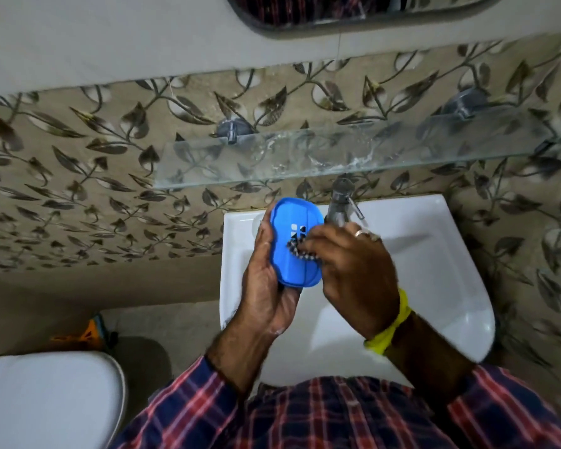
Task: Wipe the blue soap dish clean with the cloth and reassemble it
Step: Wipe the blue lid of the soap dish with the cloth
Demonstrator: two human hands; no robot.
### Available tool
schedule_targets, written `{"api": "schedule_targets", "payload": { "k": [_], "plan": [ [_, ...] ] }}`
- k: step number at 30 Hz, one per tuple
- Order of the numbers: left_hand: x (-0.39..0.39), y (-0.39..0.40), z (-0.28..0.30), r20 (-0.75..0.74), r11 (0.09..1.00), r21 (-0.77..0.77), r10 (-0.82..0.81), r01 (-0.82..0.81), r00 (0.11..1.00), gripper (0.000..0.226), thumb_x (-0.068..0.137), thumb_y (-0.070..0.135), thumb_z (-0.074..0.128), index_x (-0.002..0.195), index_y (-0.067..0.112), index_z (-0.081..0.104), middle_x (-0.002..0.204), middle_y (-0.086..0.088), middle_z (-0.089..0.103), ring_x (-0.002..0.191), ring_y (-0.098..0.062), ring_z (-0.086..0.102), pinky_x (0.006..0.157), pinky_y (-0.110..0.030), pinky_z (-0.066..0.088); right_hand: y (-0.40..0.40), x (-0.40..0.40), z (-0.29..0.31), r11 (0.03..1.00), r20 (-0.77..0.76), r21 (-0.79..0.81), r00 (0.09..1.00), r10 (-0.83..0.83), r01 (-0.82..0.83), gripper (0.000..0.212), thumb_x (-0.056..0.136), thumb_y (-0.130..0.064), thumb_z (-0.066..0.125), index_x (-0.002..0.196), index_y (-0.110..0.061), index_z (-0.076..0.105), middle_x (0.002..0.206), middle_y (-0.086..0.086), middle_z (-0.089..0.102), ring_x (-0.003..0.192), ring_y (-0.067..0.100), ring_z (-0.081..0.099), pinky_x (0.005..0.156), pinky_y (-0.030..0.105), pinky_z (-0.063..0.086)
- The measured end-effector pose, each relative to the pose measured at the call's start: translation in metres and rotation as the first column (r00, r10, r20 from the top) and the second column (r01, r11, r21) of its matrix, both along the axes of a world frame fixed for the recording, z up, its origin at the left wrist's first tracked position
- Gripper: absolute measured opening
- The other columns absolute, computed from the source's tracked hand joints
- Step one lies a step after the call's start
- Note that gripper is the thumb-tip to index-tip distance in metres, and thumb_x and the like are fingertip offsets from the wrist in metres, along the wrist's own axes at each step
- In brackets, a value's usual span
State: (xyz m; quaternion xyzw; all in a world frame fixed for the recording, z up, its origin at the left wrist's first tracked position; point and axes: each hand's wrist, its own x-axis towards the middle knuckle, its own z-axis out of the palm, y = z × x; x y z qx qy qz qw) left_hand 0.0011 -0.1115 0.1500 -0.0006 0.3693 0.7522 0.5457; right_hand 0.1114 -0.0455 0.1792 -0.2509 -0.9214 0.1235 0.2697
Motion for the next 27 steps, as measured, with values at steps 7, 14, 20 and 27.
{"api": "schedule_targets", "payload": {
  "k": [7, 14, 20, 27],
  "plan": [
    [0.002, -0.005, -0.002, -0.059, 0.999, 0.047, -0.004, 0.007, 0.998, 0.057, 0.101, 0.041, 0.044, 0.15, 0.014, 0.043, 0.144, -0.02, 0.055, 0.122, -0.028, 0.062, 0.1, -0.038, 0.054, -0.004, -0.005, 0.004, 1.0, -0.035, 0.009, 0.999, -0.028, 0.028, 0.033, 0.079, -0.008, 0.047, 0.099, -0.014, 0.074, 0.106, 0.005, 0.071, 0.085, 0.035, 0.065, 0.072, 0.041, 0.054],
    [0.006, -0.01, -0.006, -0.243, 0.992, 0.127, 0.04, -0.009, 0.969, 0.055, 0.094, 0.035, 0.058, 0.147, 0.021, 0.047, 0.144, -0.015, 0.057, 0.126, -0.03, 0.059, 0.095, -0.041, 0.056, -0.001, -0.02, 0.013, 0.988, -0.056, -0.031, 0.987, -0.15, 0.148, 0.029, 0.08, -0.012, 0.053, 0.104, -0.013, 0.071, 0.105, 0.008, 0.067, 0.083, 0.034, 0.064, 0.068, 0.039, 0.054],
    [-0.004, -0.009, -0.003, -0.251, 0.992, 0.112, 0.089, -0.062, 0.964, 0.054, 0.095, 0.033, 0.055, 0.147, 0.022, 0.047, 0.145, -0.016, 0.055, 0.122, -0.029, 0.061, 0.093, -0.039, 0.057, -0.002, -0.021, 0.005, 0.97, 0.023, -0.11, 0.976, -0.217, 0.218, 0.015, 0.08, -0.013, 0.063, 0.094, -0.016, 0.07, 0.095, 0.003, 0.063, 0.079, 0.031, 0.065, 0.06, 0.035, 0.051],
    [-0.004, -0.002, 0.002, -0.3, 0.997, 0.078, 0.04, -0.017, 0.953, 0.055, 0.096, 0.035, 0.052, 0.15, 0.024, 0.043, 0.149, -0.012, 0.053, 0.134, -0.032, 0.053, 0.108, -0.047, 0.047, 0.009, -0.03, 0.004, 0.928, -0.099, -0.226, 0.941, -0.323, 0.295, 0.011, 0.087, -0.018, 0.058, 0.092, -0.013, 0.067, 0.095, 0.003, 0.062, 0.078, 0.031, 0.063, 0.06, 0.043, 0.052]
  ]
}}
